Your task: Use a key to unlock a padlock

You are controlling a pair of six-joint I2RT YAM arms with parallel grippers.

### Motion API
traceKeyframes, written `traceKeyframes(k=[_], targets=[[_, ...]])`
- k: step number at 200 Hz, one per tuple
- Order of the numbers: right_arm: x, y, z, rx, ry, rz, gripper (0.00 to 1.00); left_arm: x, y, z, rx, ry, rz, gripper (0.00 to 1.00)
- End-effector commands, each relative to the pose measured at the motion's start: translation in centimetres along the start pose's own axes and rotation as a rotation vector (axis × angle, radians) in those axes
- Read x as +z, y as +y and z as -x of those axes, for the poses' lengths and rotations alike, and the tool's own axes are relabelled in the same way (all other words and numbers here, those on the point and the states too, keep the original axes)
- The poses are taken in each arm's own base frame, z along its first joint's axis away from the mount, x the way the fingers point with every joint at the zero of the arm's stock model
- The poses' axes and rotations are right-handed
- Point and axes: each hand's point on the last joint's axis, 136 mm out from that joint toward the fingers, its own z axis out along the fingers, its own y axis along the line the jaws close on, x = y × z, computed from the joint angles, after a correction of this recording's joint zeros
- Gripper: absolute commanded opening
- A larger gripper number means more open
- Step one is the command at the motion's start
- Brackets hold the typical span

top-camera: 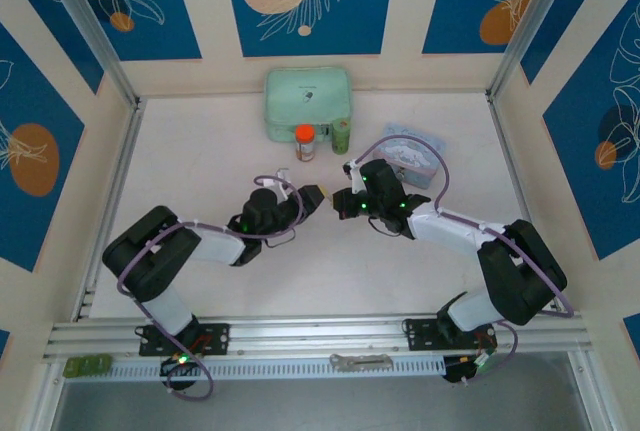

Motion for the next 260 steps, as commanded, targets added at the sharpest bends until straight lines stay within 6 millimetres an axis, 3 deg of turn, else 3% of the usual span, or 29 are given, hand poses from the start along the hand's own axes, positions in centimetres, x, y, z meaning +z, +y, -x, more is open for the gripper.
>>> traceKeyframes(k=[1,88,123,202,260], targets=[[-0.4,1.5,1.3,0.016,-0.03,0.063,0.0,0.4,-1.7,0.2,0.032,-0.003,-0.045,0.48],[-1.0,1.9,1.5,0.024,-0.048,0.091,0.0,0.7,-0.6,0.2,0.052,-0.004,0.005,0.46],[-1.4,2.0,1.7,0.026,-0.057,0.097,0.0,0.4,0.5,0.4,0.064,-0.016,0.066,0.51],[-0.5,1.9,1.1,0.046,-0.026,0.104,0.0,0.5,-1.3,1.0,0.062,-0.039,0.005,0.47],[-0.5,1.9,1.1,0.044,-0.025,0.105,0.0,0.6,-1.3,1.0,0.059,-0.039,0.005,0.23]])
